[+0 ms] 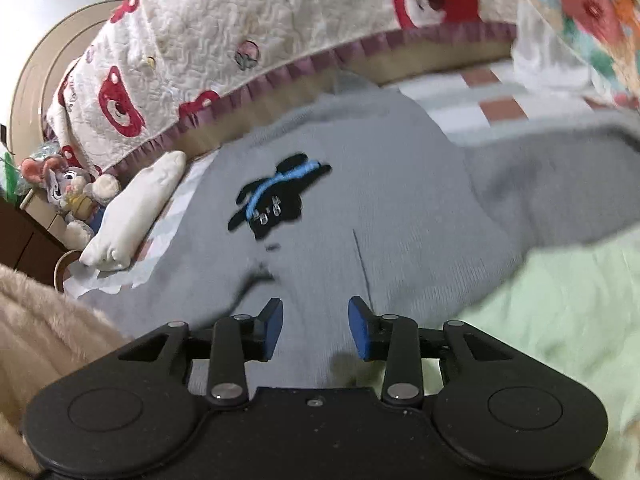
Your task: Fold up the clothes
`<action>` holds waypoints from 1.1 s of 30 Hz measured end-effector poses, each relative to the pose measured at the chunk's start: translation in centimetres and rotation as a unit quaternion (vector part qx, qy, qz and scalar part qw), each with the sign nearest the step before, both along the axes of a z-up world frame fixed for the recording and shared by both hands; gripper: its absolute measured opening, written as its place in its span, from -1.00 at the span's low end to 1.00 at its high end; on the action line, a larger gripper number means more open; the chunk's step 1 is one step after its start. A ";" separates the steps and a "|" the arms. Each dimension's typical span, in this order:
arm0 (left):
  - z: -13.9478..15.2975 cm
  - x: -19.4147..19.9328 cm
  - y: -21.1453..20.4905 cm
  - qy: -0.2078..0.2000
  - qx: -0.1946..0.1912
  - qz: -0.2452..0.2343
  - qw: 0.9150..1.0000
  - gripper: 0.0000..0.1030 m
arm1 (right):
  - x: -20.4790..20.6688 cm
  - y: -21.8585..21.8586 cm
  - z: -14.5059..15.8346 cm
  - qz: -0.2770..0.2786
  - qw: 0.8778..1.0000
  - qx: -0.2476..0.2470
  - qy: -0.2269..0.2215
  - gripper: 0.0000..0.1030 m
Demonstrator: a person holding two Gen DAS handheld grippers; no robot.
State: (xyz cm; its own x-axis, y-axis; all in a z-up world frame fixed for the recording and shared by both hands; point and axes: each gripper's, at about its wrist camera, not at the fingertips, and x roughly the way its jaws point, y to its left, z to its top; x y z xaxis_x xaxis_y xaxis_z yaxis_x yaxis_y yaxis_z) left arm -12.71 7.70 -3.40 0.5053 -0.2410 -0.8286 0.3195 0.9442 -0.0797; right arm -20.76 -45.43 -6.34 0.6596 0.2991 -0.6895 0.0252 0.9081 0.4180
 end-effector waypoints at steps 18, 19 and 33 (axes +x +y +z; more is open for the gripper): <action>-4.6 3.4 16.0 0.040 -0.096 0.360 0.927 0.10 | 14.3 15.0 -2.6 0.190 0.981 -0.022 -0.004 -0.10; -5.1 4.2 16.1 0.044 -0.076 0.368 0.926 0.10 | 14.6 15.2 -2.7 0.193 0.981 -0.024 -0.003 -0.10; -0.3 3.2 16.7 -0.159 0.011 0.376 0.913 -0.93 | 13.8 14.0 -2.4 0.192 0.981 -0.035 0.004 -0.10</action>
